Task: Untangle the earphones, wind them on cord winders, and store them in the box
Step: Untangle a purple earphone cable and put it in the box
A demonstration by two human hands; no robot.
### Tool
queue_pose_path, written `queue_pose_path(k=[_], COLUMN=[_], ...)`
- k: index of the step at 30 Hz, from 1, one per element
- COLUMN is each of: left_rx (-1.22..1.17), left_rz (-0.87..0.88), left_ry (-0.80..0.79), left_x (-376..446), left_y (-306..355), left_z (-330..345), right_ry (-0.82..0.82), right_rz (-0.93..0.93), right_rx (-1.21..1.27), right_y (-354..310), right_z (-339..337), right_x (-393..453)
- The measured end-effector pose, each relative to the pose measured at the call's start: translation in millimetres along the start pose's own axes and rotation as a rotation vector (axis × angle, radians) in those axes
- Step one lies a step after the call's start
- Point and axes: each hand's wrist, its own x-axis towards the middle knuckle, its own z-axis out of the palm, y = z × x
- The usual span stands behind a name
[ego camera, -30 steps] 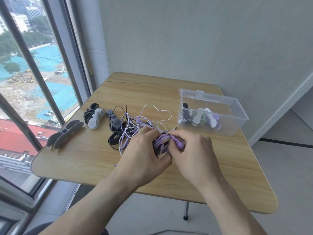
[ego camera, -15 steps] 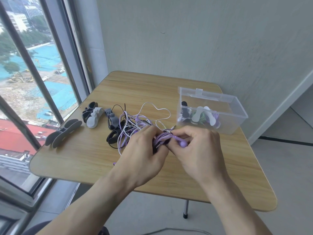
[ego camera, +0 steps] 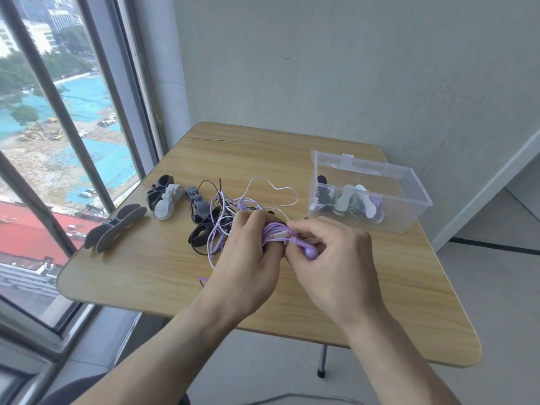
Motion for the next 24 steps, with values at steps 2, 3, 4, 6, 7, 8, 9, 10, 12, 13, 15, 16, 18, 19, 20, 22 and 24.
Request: queue_pose_path(k=[2,3,4,6,7,8,9,10,12,13,15,16,18,19,20,22,24], left_rx=[-0.033,-0.046,-0.058,-0.065,-0.061,-0.055,-0.046,-0.035,-0.011,-0.003,0.006,0.016,0.034,0.039,0.043,0.059,0.077], left_rz=[-0.013,-0.022,-0.026,-0.023,-0.021,-0.023,-0.026,-0.028,-0.027,-0.020,0.016,0.043,0.057,0.033,0.002,-0.064,-0.114], left_ry=[-0.018,-0.034,-0.055,-0.094,-0.109,-0.121,-0.137,-0.154,-0.184,-0.202,-0.239,-0.248,-0.233,-0.211,-0.187,-0.151,-0.113], left_x=[-0.5,-0.9,-1.4,-1.8,-1.5,-0.9,-0.2,0.0,-0.6,-1.2,-3.9,-5.5,-7.7,-8.3,-8.6,-7.5,-4.5], left_y=[1.9,3.3,4.4,6.7,7.0,6.9,6.2,5.8,5.3,5.4,5.8,5.8,5.6,5.0,4.2,2.2,0.1], left_z=[-0.5,-0.6,-0.6,-1.1,-2.1,-3.2,-4.2,-5.3,-5.5,-4.8,-2.6,-0.7,3.8,5.6,6.6,7.3,4.6], right_ry=[0.043,0.079,0.114,0.151,0.157,0.161,0.164,0.164,0.155,0.152,0.141,0.122,0.069,0.047,0.034,0.031,0.038], right_rz=[-0.022,-0.024,-0.026,-0.034,-0.036,-0.035,-0.033,-0.028,-0.015,-0.007,0.018,0.038,0.071,0.080,0.088,0.089,0.062], right_rx=[-0.039,-0.067,-0.096,-0.152,-0.172,-0.187,-0.191,-0.185,-0.172,-0.167,-0.140,-0.140,-0.185,-0.201,-0.198,-0.166,-0.134], right_y=[-0.5,-0.5,-0.4,1.0,2.6,4.3,6.2,7.1,8.2,8.7,9.6,10.1,10.8,11.6,12.1,11.8,7.7], right_z=[2.0,2.8,3.4,4.3,5.1,5.9,6.8,8.0,9.8,9.8,9.0,9.0,10.9,13.0,15.6,19.7,21.3], right_x=[0.2,0.5,0.7,0.8,0.7,0.5,0.1,-0.2,-0.7,-0.8,-0.2,0.1,-0.3,-1.2,-2.1,-3.0,-3.5])
